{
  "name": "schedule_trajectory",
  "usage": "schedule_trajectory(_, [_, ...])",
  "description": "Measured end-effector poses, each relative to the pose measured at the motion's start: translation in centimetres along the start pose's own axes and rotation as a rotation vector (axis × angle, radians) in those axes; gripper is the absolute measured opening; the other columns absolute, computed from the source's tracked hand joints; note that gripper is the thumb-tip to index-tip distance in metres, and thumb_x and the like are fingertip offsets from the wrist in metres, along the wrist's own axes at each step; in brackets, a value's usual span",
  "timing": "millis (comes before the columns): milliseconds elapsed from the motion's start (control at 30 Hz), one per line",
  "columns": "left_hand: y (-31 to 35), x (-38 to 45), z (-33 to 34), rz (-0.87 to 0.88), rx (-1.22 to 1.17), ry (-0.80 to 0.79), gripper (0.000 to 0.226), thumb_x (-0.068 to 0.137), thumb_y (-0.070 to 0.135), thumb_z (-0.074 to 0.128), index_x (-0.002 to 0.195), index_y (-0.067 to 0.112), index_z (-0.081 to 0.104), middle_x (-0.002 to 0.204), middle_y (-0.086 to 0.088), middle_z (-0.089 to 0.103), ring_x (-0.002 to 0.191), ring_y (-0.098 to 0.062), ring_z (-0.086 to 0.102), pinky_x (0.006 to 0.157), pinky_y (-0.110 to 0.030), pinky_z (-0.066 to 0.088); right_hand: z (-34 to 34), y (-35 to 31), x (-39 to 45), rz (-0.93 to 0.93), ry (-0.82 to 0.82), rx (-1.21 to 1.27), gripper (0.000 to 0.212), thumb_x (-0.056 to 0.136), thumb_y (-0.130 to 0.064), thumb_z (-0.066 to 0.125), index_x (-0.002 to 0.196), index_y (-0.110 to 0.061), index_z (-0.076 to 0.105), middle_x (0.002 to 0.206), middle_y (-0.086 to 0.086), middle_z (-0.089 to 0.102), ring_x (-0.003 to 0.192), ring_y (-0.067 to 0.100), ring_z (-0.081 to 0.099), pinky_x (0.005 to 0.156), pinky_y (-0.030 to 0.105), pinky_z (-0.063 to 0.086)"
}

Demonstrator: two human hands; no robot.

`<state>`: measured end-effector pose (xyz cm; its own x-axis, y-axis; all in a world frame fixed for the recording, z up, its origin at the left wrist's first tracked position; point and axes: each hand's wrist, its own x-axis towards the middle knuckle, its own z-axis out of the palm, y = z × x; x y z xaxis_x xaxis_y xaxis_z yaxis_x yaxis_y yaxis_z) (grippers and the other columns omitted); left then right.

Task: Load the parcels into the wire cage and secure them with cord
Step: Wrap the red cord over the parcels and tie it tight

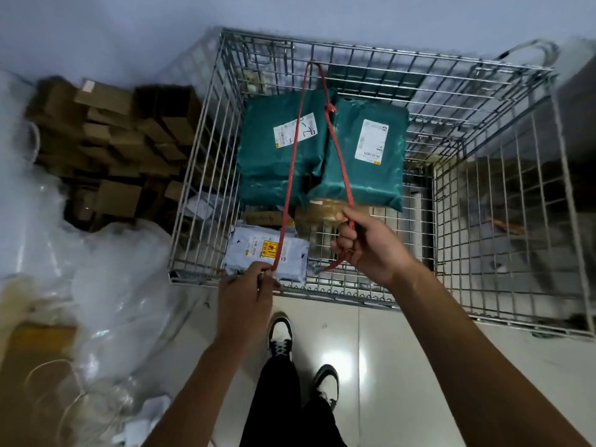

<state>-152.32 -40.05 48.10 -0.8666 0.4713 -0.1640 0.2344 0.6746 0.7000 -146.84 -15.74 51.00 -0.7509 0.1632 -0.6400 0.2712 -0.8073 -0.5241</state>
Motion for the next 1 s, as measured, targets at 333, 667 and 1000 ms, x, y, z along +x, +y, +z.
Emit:
schedule_trajectory(333, [0.2,-0.7,0.6,0.035,0.064,-0.063,0.017,0.099,0.039,0.049,0.104,0.032,0.063,0.074,0.017,0.074,0.077,-0.002,0.073,0.102,-0.042,0.038,-1.7,3.8,-4.9,0.017,-0.044,-0.033,0.026,0.101,-0.033,0.058,0.089,-0.014,0.071,0.06,0.002,0.047,0.057,0.018,0.055,0.078,0.036,0.06])
schedule_trajectory(667, [-0.3,-1.0,-0.3,0.01,-0.086,-0.117,0.035,0.103,0.047,0.04,0.098,0.026,0.068,0.084,0.016,0.076,0.072,-0.008,0.071,0.079,-0.055,0.055,-1.1,5.6,-1.7,-0.082,0.257,-0.769,0.061,0.103,-0.045,0.033,0.064,-0.026,0.076,0.094,0.01,0.072,0.086,0.018,0.054,0.087,0.042,0.048])
schedule_trajectory(1000, [-2.3,4.3,-3.2,-0.148,-0.023,-0.262,0.013,0.094,0.023,0.069,0.101,0.03,0.061,0.09,0.007,0.076,0.078,-0.018,0.072,0.076,-0.045,0.06,0.1,6.4,0.6,-0.005,0.373,-0.617,0.025,0.107,-0.026,0.04,0.084,-0.021,0.049,0.05,-0.013,0.045,0.05,0.009,0.036,0.054,0.028,0.028])
